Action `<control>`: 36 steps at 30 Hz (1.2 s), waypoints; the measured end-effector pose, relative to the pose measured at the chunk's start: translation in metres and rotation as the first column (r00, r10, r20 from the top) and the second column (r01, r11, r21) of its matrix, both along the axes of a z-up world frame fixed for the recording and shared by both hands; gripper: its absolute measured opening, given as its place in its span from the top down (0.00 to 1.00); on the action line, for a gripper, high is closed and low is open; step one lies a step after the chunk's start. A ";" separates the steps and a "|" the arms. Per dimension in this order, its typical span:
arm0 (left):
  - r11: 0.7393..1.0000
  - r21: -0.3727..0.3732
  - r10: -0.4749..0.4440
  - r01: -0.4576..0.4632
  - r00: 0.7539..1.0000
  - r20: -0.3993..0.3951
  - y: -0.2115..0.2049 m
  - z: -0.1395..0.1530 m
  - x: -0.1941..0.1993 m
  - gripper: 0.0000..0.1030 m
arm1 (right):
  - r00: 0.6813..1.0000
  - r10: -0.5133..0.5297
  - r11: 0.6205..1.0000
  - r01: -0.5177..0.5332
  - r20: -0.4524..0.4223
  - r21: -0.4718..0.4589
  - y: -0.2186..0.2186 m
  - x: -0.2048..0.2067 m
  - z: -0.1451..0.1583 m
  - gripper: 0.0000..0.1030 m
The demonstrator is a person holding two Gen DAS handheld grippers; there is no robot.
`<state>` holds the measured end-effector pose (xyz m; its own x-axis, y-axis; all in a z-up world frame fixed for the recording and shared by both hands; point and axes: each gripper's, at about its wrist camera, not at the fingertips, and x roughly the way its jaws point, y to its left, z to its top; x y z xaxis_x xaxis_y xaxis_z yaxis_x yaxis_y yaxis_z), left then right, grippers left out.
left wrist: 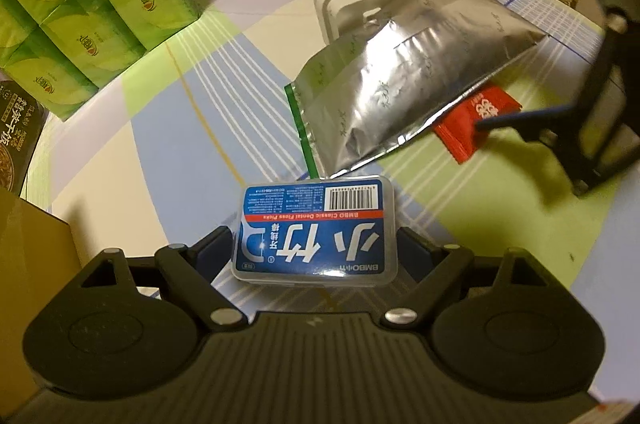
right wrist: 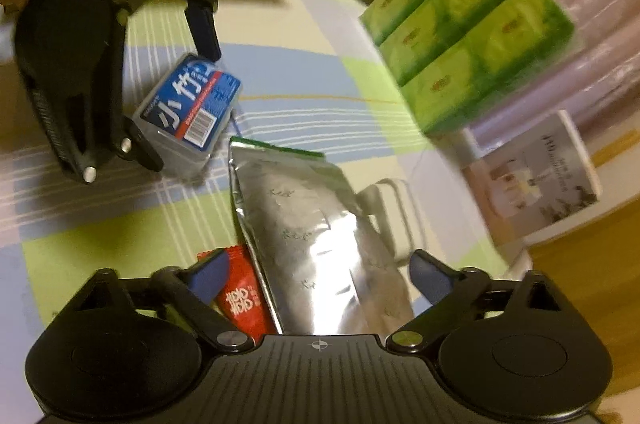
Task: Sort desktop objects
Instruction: 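Grasp the blue toothpick box with the left gripper while the right gripper grasps the silver foil bag, then lift the toothpick box with the left gripper while the right gripper lifts the foil bag toward the cardboard box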
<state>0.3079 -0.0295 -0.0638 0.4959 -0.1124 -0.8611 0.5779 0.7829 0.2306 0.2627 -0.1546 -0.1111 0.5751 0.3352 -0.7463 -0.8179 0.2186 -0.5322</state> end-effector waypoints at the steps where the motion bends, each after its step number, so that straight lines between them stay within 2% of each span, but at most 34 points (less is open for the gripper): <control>1: 1.000 0.000 0.001 -0.001 1.000 -0.002 0.001 0.000 -0.001 0.17 | 1.000 0.003 1.000 -0.003 -0.007 -0.010 0.003 0.004 -0.001 0.19; 10: 1.000 -0.007 -0.006 0.006 1.000 -0.010 0.002 0.000 -0.002 0.17 | 0.995 0.041 0.993 -0.050 -0.086 -0.105 0.018 0.023 -0.007 0.20; 11: 1.000 -0.006 -0.008 0.008 1.000 -0.011 0.001 0.000 -0.003 0.17 | 0.995 0.024 0.994 -0.035 -0.101 -0.105 0.018 0.026 -0.007 0.22; 14: 1.000 -0.008 -0.015 0.015 1.000 -0.014 -0.001 0.001 -0.006 0.17 | 0.991 -0.041 0.994 0.028 -0.125 -0.101 0.016 0.032 -0.004 0.43; 17: 1.000 -0.018 -0.026 0.025 1.000 -0.015 -0.002 0.004 -0.012 0.17 | 0.987 -0.071 0.993 0.057 -0.147 -0.100 0.013 0.025 0.000 0.46; 20: 0.999 -0.019 -0.037 0.037 0.999 -0.017 -0.001 0.005 -0.020 0.17 | 0.973 -0.117 0.992 0.108 -0.199 -0.058 0.008 0.013 0.007 0.47; 25: 0.998 -0.042 -0.042 0.042 0.999 -0.016 0.004 0.015 -0.039 0.17 | 0.913 -0.242 0.962 0.271 -0.329 0.045 -0.009 -0.013 0.023 0.47; 28: 0.997 -0.068 -0.049 0.047 0.999 -0.019 0.006 0.020 -0.057 0.17 | 0.880 -0.291 0.937 0.341 -0.376 0.075 -0.018 -0.037 0.032 0.47; 33: 0.995 -0.069 -0.077 0.075 0.997 -0.028 0.004 0.023 -0.096 0.17 | 0.776 -0.384 0.857 0.501 -0.500 0.120 -0.036 -0.069 0.044 0.47; 36: 0.994 -0.086 -0.075 0.072 0.996 -0.041 0.009 0.024 -0.119 0.17 | 0.736 -0.439 0.824 0.559 -0.516 0.097 -0.041 -0.090 0.040 0.47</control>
<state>0.1890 -0.0207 -0.0396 0.4453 -0.2202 -0.8679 0.6427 0.7535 0.1386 0.1730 -0.1953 -0.0707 0.3250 0.2920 -0.8995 -0.6835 0.7299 -0.0100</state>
